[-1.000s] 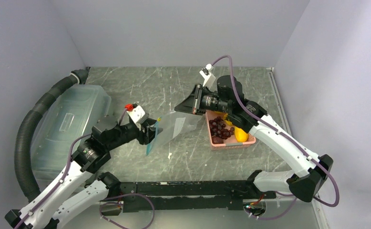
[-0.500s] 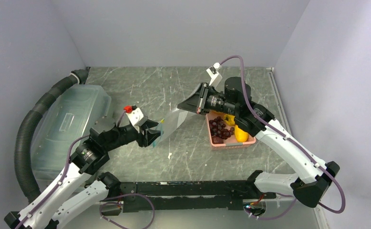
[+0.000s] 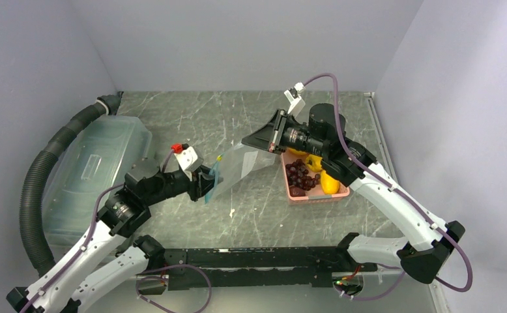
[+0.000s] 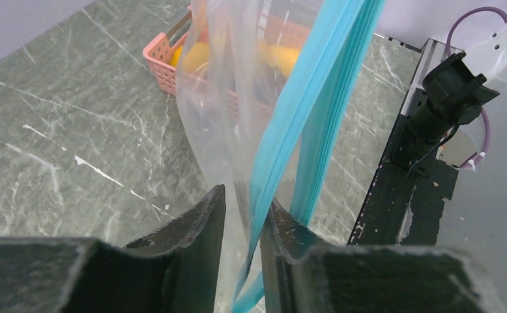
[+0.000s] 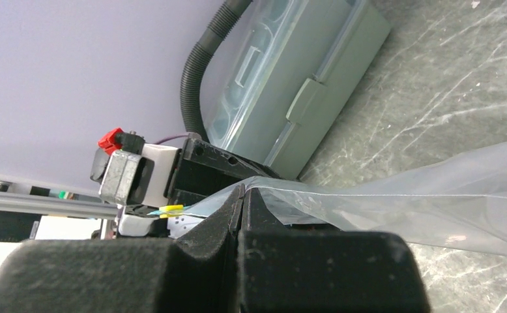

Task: Place the food in the zip-top bag and seal the zipper
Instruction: Pick up the zipper food storage bag at the center of the board.

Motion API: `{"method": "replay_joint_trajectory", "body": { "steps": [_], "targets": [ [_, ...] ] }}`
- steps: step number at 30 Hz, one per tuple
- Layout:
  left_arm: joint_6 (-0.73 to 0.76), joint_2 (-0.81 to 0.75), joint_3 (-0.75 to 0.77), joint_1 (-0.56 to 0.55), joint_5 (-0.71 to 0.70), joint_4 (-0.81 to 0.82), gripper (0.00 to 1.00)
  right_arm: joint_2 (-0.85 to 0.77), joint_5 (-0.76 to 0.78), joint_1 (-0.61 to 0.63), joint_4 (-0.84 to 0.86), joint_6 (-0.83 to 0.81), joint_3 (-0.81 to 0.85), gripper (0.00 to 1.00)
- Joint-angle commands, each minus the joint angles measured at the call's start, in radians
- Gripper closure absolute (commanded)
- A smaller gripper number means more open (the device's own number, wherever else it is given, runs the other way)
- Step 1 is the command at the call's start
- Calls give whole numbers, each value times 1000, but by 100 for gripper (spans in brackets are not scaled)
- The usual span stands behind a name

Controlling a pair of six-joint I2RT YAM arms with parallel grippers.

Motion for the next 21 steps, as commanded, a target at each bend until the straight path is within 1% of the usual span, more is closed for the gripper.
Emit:
{"method": "replay_joint_trajectory", "body": {
  "steps": [1,4,5,6,14,19,21],
  "targets": [
    [-14,13,14,-3,28,47,74,-8,0,4,65,25,58,100],
    [-8,18,20,-3,37,40,90,-9,3,4,58,23,63,100],
    [-7,18,23,-3,37,37,98,-9,6,4,54,19,63,100],
    [-9,19,25,-3,34,35,100,-13,11,4,51,16,59,100],
    [-49,-8,21,-3,-18,29,100,-33,43,4,35,3,-8,100],
    [-61,47,77,-3,-45,-45,100,-46,77,2,-7,-23,-36,100],
    [-61,83,113,-3,-56,-93,100,-44,83,0,-23,-34,-43,98]
  ]
}}
